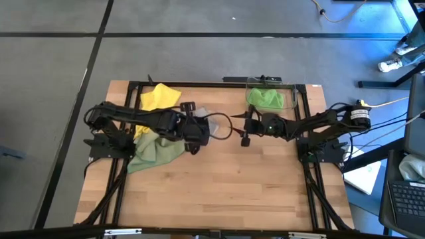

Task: Fold microfiber towels
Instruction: Fold the gray cloth

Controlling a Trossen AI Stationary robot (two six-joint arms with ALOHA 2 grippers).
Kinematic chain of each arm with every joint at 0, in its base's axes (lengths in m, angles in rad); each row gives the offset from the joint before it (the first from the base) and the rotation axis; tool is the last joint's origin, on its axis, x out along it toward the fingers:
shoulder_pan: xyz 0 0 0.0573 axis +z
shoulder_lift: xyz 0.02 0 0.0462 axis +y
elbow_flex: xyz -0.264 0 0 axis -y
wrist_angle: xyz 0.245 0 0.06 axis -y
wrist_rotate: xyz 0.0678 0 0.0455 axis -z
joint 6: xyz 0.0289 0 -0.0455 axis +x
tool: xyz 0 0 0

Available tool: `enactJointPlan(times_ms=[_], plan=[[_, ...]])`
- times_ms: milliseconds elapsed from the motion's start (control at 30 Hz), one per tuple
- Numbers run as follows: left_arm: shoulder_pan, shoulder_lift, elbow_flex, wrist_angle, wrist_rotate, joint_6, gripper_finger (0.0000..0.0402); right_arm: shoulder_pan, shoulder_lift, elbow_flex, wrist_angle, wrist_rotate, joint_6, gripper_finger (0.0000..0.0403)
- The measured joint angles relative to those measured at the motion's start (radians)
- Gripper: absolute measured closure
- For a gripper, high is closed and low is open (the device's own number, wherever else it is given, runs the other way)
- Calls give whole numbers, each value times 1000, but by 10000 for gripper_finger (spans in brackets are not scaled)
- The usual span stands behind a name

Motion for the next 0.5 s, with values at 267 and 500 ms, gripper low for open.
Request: enactJointPlan(times_ms=[267,500], plan=[[-75,0,0,-1,-1,-72,401,1,200,197,-78,-54,-56,135],[-143,0,0,-6,-3,-111,402,0,317,345,-171,-56,-156,147]])
